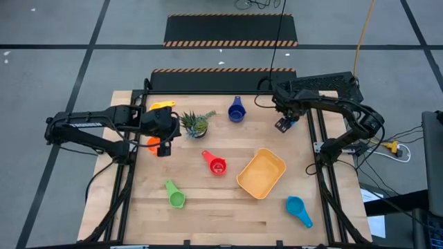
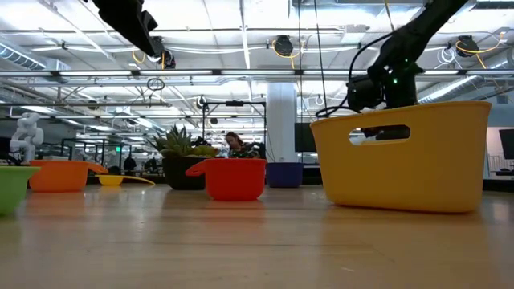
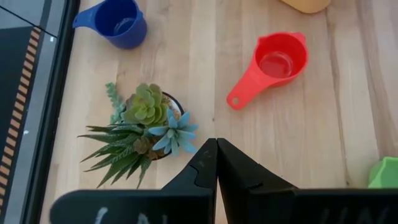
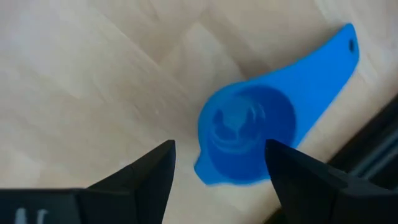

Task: Nest measuring cups in basket
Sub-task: Stack the blue measuring cup on the green measuring cup

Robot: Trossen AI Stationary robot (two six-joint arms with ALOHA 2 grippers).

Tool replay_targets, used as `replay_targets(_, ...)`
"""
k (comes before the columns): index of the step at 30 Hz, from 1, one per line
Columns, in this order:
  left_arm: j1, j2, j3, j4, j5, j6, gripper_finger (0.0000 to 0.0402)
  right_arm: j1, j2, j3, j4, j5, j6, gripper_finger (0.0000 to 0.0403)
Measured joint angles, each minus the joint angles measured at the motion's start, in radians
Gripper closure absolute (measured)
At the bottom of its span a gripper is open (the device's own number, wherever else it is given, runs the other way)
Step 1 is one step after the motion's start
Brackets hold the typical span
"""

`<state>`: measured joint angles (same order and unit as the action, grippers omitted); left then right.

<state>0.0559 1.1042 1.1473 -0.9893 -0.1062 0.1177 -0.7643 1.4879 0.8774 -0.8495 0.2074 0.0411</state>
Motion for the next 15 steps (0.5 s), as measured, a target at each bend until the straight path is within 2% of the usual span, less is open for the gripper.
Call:
replay_targets(5,0.0,0.0,0.0,0.006,0.0,0.004,0.0392,0.0,0.0,-0.031,0.072,0.0,0.013,0.0161)
replay_targets(15,0.0,0.0,0.0,0.006,-0.001,0.008,0.0392,0.0,0.0,-0.045,0.08,0.0,0.015,0.0161)
